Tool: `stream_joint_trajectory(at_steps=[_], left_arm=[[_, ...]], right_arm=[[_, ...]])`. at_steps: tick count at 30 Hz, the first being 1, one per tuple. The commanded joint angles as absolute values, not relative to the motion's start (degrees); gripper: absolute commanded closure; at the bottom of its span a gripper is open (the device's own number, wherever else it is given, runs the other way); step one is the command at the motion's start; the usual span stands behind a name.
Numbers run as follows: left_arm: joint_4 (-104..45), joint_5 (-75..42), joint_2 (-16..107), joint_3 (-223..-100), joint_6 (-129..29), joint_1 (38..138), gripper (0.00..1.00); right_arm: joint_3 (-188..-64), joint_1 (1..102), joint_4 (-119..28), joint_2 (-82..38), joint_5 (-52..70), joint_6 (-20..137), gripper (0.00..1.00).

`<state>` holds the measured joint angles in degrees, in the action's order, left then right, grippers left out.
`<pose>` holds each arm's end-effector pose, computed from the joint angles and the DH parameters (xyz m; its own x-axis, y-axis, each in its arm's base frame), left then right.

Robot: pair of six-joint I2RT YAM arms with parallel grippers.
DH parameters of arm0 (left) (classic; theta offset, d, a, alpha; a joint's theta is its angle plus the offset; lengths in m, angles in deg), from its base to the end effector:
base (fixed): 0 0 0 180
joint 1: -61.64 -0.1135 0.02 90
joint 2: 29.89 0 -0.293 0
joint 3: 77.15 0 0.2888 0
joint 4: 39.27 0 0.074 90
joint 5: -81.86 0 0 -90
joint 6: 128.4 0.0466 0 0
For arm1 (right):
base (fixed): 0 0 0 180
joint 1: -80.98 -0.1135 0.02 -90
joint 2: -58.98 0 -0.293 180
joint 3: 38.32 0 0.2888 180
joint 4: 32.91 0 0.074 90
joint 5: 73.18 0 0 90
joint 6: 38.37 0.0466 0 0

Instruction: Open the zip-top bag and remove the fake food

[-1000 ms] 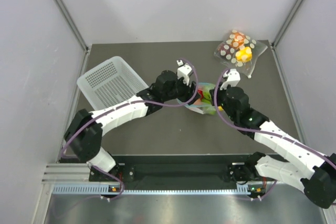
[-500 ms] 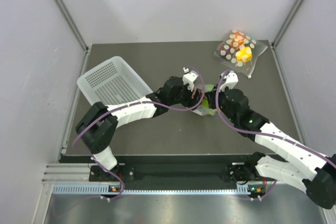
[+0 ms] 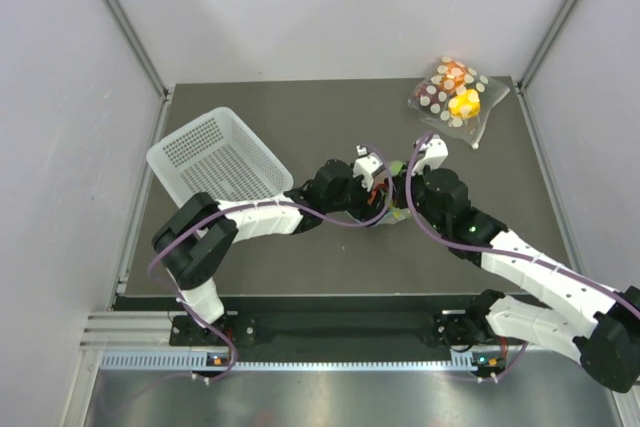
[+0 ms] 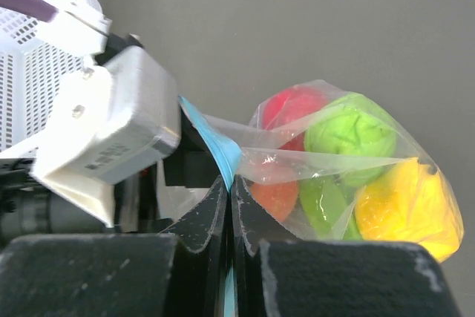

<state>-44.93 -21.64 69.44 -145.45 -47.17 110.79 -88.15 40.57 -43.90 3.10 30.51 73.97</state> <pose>0.2683 -0.3269 0.2026 -0.4102 0.2477 -0.8777 0.8205 0.5203 -0.2366 0.2027 0.1581 0.2907 -0.3803 0.1612 -0.9107 -0.3384 0.8921 0.2993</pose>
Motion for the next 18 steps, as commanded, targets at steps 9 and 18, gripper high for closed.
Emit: stream_joint_trajectory(at_steps=[9,18], left_arm=[[-55.32,-26.6,70.56,-143.36,-47.28,110.95,0.25],[-55.59,-25.64,73.99,-145.82,-47.45,110.95,0.2]], right_arm=[[-87.14,39.4,-39.8,2.55,29.21,75.36,1.0],[-86.87,39.31,-40.33,2.99,28.95,75.36,1.0]])
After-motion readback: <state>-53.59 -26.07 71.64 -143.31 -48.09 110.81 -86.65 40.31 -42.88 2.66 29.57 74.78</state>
